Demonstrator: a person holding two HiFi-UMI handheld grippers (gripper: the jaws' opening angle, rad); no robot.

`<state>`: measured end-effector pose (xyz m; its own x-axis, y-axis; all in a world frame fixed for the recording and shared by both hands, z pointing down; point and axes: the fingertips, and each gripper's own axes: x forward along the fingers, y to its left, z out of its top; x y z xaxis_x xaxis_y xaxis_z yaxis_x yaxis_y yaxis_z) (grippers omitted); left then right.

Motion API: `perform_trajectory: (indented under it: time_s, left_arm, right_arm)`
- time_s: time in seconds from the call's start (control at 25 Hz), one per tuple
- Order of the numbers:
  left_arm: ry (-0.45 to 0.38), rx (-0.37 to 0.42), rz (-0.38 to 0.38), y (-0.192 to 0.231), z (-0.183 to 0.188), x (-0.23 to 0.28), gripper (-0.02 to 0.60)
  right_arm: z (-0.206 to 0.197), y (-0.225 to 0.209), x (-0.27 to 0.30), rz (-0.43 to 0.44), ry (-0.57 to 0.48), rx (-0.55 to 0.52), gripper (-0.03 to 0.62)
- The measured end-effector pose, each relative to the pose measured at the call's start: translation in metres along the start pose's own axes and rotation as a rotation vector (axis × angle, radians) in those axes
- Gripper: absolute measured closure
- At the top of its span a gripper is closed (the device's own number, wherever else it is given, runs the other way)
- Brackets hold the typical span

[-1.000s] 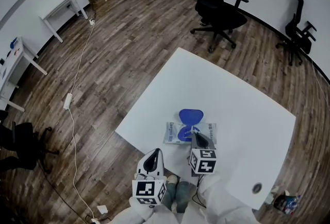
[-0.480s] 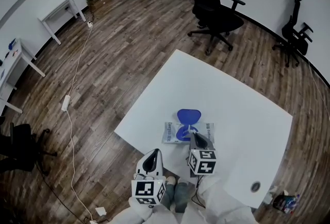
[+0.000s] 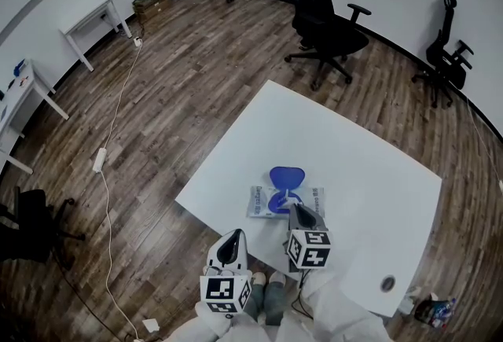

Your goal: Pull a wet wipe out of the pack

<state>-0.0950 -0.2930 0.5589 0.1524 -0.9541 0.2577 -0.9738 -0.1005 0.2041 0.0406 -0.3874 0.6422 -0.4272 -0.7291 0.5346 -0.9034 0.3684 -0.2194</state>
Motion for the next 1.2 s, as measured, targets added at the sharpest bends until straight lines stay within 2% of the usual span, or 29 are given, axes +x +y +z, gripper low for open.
perform_trajectory:
  time_s: [1.2]
  left_arm:
    - [-0.037, -0.007, -0.005, -0.001, 0.002, -0.024, 0.583]
  right_arm:
    - [0.03, 0.01, -0.032, -0.006, -0.102, -0.014, 0.579]
